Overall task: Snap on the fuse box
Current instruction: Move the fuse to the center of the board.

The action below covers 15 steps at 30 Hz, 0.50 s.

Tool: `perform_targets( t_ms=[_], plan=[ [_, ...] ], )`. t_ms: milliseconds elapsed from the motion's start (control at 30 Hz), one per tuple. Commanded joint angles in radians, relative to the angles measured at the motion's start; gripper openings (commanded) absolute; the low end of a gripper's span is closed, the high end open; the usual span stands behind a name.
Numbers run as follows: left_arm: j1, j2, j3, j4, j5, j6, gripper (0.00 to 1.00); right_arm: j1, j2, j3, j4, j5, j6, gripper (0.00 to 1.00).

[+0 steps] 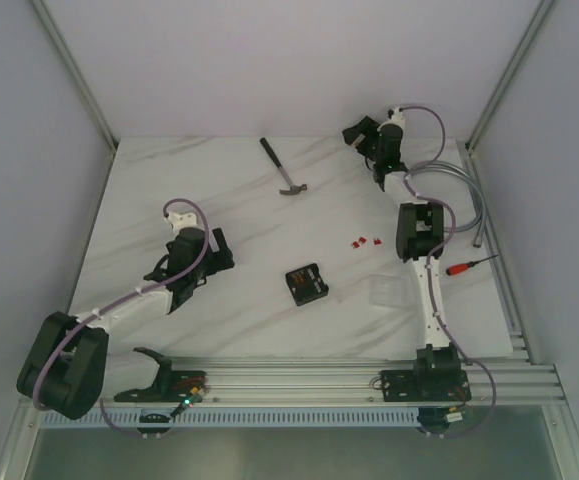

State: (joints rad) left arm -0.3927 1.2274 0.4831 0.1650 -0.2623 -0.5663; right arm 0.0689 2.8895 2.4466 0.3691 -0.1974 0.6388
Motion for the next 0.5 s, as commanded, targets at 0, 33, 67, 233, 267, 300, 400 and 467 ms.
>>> perform_targets(
  t_ms=[0,33,67,233,267,300,400,467],
  plan=[
    [0.006,-0.026,-0.013,0.031,0.000,0.006,1.00,0.035,0.004,0.026,-0.136,0.002,-0.061,0.89],
    [0.006,-0.029,-0.014,0.031,0.000,0.006,1.00,0.040,-0.002,0.025,-0.154,0.003,-0.068,0.89],
    [0.006,-0.032,-0.015,0.031,0.001,0.006,1.00,0.046,-0.007,0.021,-0.158,0.000,-0.073,0.89],
    [0.006,-0.053,-0.021,0.028,0.003,0.005,1.00,0.062,-0.036,-0.003,-0.241,-0.024,-0.084,0.87],
    [0.006,-0.058,-0.022,0.028,0.003,0.005,1.00,0.066,-0.046,-0.015,-0.248,-0.036,-0.091,0.87],
    [0.006,-0.063,-0.023,0.028,0.003,0.004,1.00,0.070,-0.056,-0.029,-0.256,-0.042,-0.105,0.86],
    [0.006,-0.077,-0.028,0.027,0.006,0.002,1.00,0.085,-0.080,-0.058,-0.288,-0.049,-0.162,0.83],
    [0.006,-0.086,-0.030,0.026,0.012,0.001,1.00,0.092,-0.088,-0.068,-0.313,-0.074,-0.197,0.80]
  ],
)
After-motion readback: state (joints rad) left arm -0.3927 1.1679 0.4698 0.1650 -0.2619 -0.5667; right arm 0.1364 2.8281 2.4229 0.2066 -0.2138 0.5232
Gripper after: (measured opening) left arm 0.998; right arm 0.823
